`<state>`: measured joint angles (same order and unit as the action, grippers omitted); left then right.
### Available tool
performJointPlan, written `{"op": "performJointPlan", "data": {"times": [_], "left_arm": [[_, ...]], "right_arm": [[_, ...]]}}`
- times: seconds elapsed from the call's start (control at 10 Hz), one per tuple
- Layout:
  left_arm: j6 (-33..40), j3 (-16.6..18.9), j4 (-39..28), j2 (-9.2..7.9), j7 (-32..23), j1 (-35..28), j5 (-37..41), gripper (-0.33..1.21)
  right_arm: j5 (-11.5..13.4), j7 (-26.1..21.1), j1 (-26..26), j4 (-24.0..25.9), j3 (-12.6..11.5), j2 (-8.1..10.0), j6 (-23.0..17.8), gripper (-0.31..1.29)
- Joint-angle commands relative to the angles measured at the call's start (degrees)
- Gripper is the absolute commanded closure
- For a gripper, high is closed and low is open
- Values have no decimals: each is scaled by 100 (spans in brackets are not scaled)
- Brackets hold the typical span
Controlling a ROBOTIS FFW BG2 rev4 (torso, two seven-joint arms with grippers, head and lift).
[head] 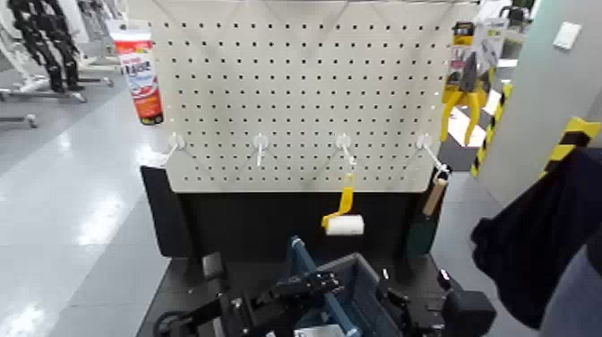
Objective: Grasp the handle of the crate.
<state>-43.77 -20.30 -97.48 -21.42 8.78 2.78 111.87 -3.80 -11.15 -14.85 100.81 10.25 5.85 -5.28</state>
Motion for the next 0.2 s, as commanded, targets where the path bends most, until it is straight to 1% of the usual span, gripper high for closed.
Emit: {"op": "performJointPlan", "data": {"times": [0.1, 0.2], "left_arm": [[-9, 0, 10, -2, 1, 12, 2, 119], [-18, -9, 19, -20, 1, 30, 2, 119]], "right_arm": [[11, 7, 0, -9, 3, 4, -8, 15], [55, 7, 9, -18, -6, 4, -8, 15]]}}
